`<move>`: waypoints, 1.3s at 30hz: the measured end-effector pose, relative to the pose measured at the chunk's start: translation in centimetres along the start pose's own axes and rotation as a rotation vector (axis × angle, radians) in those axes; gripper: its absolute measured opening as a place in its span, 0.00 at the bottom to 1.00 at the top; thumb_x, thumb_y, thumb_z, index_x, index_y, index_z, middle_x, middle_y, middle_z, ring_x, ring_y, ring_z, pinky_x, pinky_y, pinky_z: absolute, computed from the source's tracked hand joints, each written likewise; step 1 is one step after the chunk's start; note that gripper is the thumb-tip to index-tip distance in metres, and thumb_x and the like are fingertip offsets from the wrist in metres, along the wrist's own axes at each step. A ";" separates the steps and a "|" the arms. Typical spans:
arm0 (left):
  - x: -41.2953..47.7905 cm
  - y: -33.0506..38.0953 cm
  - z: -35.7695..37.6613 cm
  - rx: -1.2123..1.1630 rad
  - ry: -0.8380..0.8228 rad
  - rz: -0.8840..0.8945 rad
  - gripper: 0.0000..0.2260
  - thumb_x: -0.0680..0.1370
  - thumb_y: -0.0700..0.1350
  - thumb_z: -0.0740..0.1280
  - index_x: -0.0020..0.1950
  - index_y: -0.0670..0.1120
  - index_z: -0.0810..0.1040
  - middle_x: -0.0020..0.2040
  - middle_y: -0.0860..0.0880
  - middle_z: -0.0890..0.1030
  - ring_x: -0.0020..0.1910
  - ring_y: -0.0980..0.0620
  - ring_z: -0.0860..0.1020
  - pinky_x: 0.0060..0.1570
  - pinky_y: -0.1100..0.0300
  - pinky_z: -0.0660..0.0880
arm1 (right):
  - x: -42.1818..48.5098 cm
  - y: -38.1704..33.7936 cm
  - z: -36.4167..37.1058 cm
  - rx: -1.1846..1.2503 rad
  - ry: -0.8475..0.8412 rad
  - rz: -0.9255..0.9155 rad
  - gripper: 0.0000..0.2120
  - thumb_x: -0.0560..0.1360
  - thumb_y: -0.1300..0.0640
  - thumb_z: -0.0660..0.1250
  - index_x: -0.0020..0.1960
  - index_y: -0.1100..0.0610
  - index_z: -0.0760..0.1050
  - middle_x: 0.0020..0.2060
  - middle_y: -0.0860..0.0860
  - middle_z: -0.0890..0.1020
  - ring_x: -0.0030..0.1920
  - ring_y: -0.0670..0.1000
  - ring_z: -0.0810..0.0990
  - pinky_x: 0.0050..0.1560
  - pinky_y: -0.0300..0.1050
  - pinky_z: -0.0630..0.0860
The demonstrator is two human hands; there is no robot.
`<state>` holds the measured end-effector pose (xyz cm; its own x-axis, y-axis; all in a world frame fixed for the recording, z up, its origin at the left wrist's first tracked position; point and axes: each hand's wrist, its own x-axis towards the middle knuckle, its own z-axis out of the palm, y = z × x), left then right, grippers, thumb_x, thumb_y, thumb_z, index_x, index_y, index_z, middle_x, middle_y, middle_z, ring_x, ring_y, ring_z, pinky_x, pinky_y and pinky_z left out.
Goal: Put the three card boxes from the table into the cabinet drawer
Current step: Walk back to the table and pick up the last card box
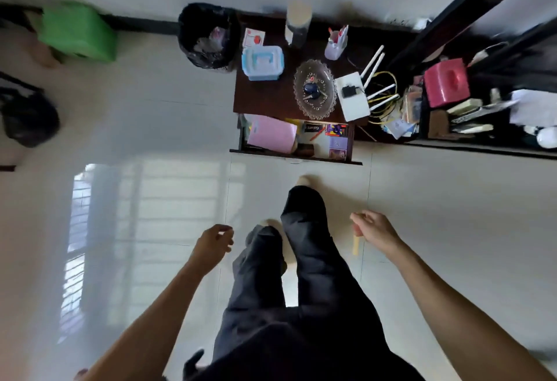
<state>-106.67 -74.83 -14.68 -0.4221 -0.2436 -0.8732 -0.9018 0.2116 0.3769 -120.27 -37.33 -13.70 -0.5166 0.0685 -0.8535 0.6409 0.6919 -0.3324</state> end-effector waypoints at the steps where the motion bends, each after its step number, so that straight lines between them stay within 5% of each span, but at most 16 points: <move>1: -2.6 -0.9 -0.7 -0.009 0.005 -0.013 0.12 0.79 0.48 0.64 0.57 0.44 0.79 0.39 0.48 0.84 0.34 0.50 0.81 0.38 0.58 0.74 | -2.2 -0.2 -0.3 -0.037 -0.013 -0.018 0.07 0.79 0.49 0.68 0.48 0.52 0.81 0.39 0.50 0.86 0.40 0.50 0.85 0.47 0.45 0.77; 8: -14.4 -7.6 -2.7 -0.155 0.158 -0.119 0.11 0.80 0.47 0.63 0.58 0.42 0.79 0.42 0.44 0.84 0.35 0.48 0.81 0.34 0.59 0.73 | -10.1 -1.2 -4.3 -0.297 -0.037 -0.075 0.05 0.80 0.53 0.68 0.50 0.53 0.81 0.39 0.52 0.86 0.36 0.50 0.84 0.37 0.40 0.73; 12: -18.9 -11.0 -0.7 -0.367 0.291 -0.231 0.11 0.80 0.46 0.63 0.58 0.42 0.79 0.42 0.43 0.84 0.36 0.48 0.80 0.35 0.58 0.73 | -9.0 -2.8 -6.2 -0.446 -0.057 -0.079 0.08 0.81 0.54 0.67 0.53 0.58 0.79 0.41 0.56 0.84 0.38 0.55 0.83 0.41 0.46 0.73; 17: -24.7 -13.7 5.7 -0.731 0.442 -0.320 0.11 0.80 0.47 0.62 0.58 0.44 0.78 0.44 0.44 0.84 0.38 0.47 0.81 0.38 0.57 0.75 | -6.8 -6.8 -4.9 -0.717 -0.159 -0.166 0.09 0.80 0.59 0.66 0.53 0.65 0.81 0.34 0.56 0.81 0.30 0.52 0.77 0.32 0.43 0.69; 28: -35.5 -15.7 31.8 -1.570 0.712 -0.710 0.10 0.82 0.42 0.59 0.60 0.40 0.74 0.44 0.41 0.77 0.35 0.49 0.74 0.34 0.60 0.68 | -12.2 -13.3 13.8 -1.406 -0.588 -0.673 0.10 0.81 0.61 0.65 0.57 0.67 0.78 0.39 0.59 0.80 0.39 0.57 0.78 0.46 0.55 0.75; 34: -39.9 -14.3 45.2 -1.978 0.716 -0.890 0.08 0.81 0.41 0.60 0.56 0.40 0.76 0.36 0.44 0.75 0.29 0.50 0.71 0.28 0.62 0.65 | -21.4 -7.3 23.9 -1.609 -0.770 -0.886 0.09 0.82 0.53 0.64 0.57 0.58 0.79 0.44 0.56 0.84 0.38 0.52 0.83 0.33 0.37 0.74; 39: -44.1 -15.8 51.7 -2.104 0.680 -0.952 0.05 0.81 0.38 0.62 0.45 0.42 0.73 0.33 0.47 0.73 0.29 0.53 0.69 0.20 0.72 0.64 | -27.8 0.8 29.5 -1.665 -0.844 -0.932 0.09 0.81 0.49 0.65 0.54 0.53 0.80 0.45 0.56 0.86 0.42 0.55 0.86 0.41 0.46 0.79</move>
<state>-68.95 -18.47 1.92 0.4168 0.1003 -0.9034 0.5413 -0.8258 0.1581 -88.67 -59.89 -2.04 0.3250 -0.5393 -0.7769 -0.8503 0.1929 -0.4896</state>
